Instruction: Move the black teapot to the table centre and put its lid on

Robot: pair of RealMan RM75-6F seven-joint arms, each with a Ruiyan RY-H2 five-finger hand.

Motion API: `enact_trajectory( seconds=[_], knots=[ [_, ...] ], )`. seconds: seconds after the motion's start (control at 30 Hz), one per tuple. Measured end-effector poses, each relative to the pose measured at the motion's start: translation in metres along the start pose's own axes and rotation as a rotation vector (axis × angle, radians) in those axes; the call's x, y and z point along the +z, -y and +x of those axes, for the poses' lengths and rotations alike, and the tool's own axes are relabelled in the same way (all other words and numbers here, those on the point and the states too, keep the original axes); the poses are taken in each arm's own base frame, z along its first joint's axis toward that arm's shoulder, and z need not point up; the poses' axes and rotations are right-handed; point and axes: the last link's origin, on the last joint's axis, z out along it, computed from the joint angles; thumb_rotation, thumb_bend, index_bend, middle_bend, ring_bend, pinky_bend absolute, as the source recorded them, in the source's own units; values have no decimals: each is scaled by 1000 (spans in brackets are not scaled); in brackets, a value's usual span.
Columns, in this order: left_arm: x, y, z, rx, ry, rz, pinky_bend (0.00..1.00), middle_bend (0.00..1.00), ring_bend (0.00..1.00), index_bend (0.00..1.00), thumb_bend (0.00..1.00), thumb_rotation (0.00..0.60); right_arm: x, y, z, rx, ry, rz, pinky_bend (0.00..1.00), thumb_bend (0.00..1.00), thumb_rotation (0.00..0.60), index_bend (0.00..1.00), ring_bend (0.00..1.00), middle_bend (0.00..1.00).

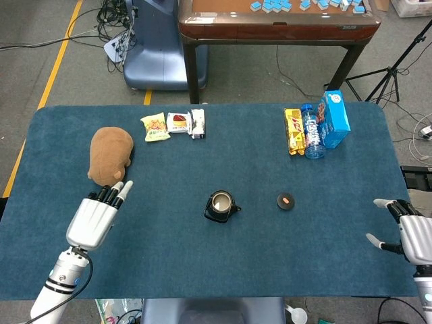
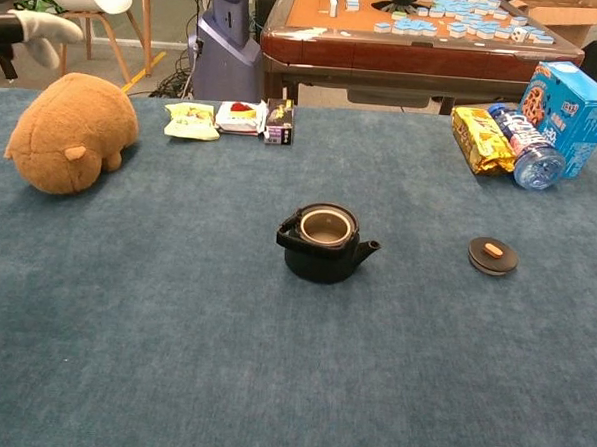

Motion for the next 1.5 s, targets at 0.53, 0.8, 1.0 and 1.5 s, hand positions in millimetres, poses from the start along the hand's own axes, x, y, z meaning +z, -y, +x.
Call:
enact_trajectory(
  seconds=[0.53,0.8,1.0,1.5],
  knots=[
    [-73,41,-41,-34,-13,114,541,241,260,212,782,600,3,17,-17,-64,-5,52,430,0,600,331,263,366],
    [-97,59,-51,-61,-35,179,541,279,262,265,782,600,7,22,-25,-90,4,56,430,0,600,337,266,369],
    [-102,65,-59,-70,-14,207,541,285,262,309,782,600,9,22,-26,-92,11,52,430,0,600,337,266,369],
    [-105,71,-69,-84,-6,260,541,287,262,352,782,600,12,22,-27,-89,28,51,430,0,600,337,266,369]
  ],
)
